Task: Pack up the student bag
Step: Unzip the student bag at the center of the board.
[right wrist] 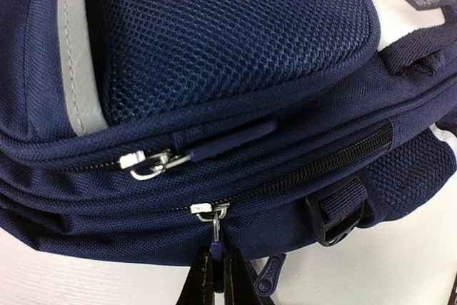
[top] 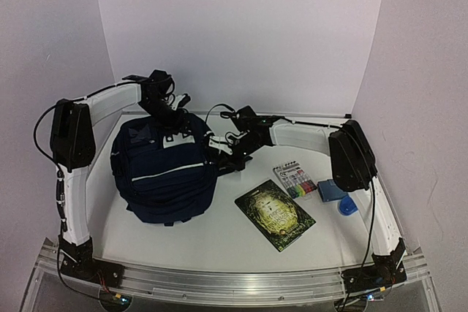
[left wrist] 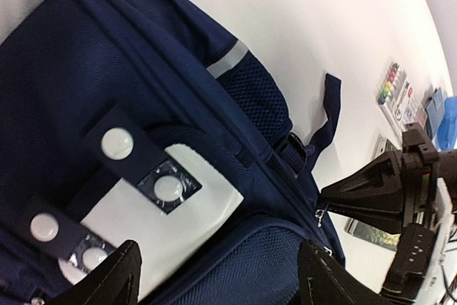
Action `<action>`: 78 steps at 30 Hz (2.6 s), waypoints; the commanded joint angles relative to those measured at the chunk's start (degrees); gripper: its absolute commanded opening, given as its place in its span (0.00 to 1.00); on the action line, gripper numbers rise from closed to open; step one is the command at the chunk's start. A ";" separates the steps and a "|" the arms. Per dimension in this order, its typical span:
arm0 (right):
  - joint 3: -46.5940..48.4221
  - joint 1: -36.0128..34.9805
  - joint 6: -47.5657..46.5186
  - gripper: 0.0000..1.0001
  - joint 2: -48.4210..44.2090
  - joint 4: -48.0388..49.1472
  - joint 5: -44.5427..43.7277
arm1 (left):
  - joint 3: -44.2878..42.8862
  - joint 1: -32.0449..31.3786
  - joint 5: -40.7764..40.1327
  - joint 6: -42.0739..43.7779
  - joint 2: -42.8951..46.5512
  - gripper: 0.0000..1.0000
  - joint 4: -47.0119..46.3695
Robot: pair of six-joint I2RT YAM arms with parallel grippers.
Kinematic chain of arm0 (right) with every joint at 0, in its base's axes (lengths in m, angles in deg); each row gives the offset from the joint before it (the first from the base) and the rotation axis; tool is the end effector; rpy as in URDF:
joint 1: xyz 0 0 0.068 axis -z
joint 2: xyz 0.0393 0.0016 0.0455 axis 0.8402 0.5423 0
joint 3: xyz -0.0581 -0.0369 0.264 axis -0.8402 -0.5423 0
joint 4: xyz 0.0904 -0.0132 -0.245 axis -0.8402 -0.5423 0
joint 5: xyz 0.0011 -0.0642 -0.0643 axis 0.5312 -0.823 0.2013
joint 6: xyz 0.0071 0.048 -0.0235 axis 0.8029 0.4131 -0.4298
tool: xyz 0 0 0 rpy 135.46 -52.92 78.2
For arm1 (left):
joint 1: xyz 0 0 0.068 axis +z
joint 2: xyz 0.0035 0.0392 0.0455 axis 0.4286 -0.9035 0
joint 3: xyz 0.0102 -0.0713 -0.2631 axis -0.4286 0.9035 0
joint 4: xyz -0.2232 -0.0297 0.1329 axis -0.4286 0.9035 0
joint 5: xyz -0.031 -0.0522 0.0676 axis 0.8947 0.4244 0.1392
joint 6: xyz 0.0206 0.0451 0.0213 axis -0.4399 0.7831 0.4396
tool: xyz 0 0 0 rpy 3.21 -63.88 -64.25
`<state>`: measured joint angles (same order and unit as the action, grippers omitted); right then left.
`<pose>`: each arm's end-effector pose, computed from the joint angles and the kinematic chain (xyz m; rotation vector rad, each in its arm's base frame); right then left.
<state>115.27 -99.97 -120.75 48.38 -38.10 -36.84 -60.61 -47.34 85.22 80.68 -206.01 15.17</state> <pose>0.3811 0.3751 0.1679 -1.8083 1.5511 0.5496 0.4178 -0.1825 0.2579 0.5881 2.6195 -0.6356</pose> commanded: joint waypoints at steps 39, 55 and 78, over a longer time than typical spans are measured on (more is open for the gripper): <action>-22.74 -3.11 17.50 0.00 -18.89 6.70 -3.49 | -28.19 2.03 -40.75 -32.39 -22.93 0.00 18.65; -7.21 -1.05 20.97 0.00 -9.76 6.65 -5.25 | -7.51 5.50 -7.72 -14.85 -0.29 0.60 2.50; -7.45 -1.05 20.00 0.00 -10.00 6.68 -5.50 | -8.70 1.70 -9.28 -12.48 -4.77 0.75 4.35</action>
<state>105.51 -101.19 -100.40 38.61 -36.37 -41.64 -73.38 -46.51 77.79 71.93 -215.27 19.50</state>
